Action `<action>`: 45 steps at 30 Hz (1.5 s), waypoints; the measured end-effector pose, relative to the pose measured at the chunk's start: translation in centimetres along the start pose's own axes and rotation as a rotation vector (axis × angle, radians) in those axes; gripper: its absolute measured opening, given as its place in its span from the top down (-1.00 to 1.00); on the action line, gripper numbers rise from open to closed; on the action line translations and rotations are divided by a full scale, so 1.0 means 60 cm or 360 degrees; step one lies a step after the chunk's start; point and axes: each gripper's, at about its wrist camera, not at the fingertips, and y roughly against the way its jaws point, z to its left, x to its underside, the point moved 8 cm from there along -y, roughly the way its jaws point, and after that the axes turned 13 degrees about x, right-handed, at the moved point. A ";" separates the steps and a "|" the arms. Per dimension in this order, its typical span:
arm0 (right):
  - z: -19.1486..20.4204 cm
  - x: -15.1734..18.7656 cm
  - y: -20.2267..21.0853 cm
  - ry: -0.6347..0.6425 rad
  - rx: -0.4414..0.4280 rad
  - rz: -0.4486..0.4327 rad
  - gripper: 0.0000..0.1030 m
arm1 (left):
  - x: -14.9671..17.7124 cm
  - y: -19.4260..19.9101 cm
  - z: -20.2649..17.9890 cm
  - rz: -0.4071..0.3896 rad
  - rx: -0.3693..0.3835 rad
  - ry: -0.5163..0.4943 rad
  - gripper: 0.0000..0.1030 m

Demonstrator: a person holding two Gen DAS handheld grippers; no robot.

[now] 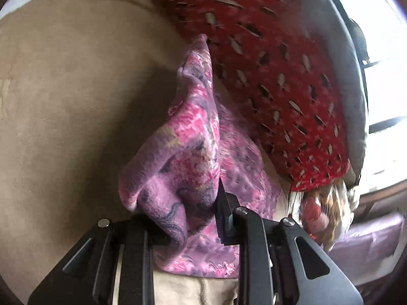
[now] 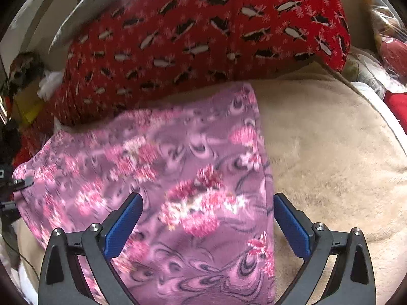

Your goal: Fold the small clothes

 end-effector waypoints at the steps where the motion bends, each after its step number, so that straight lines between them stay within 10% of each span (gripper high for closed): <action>1: -0.001 -0.005 0.003 -0.0001 -0.0001 -0.0007 -0.96 | 0.003 -0.001 -0.009 0.0007 0.0003 -0.0017 0.58; 18: -0.034 -0.006 0.003 0.0155 0.0138 0.0010 -0.96 | 0.114 -0.093 -0.136 0.0252 -0.0026 -0.0292 0.93; 30: -0.054 0.031 -0.016 0.0145 0.0134 0.0043 -0.99 | 0.216 -0.223 -0.090 0.0535 -0.0192 -0.0312 0.93; 36: -0.056 0.021 -0.007 0.0118 0.0113 0.0079 -0.94 | 0.233 -0.186 -0.094 0.0645 -0.0002 -0.0235 0.29; 45: 0.057 -0.075 0.041 -0.0056 -0.0397 0.0098 -0.97 | 0.112 -0.083 -0.029 0.0346 0.0103 -0.0009 0.21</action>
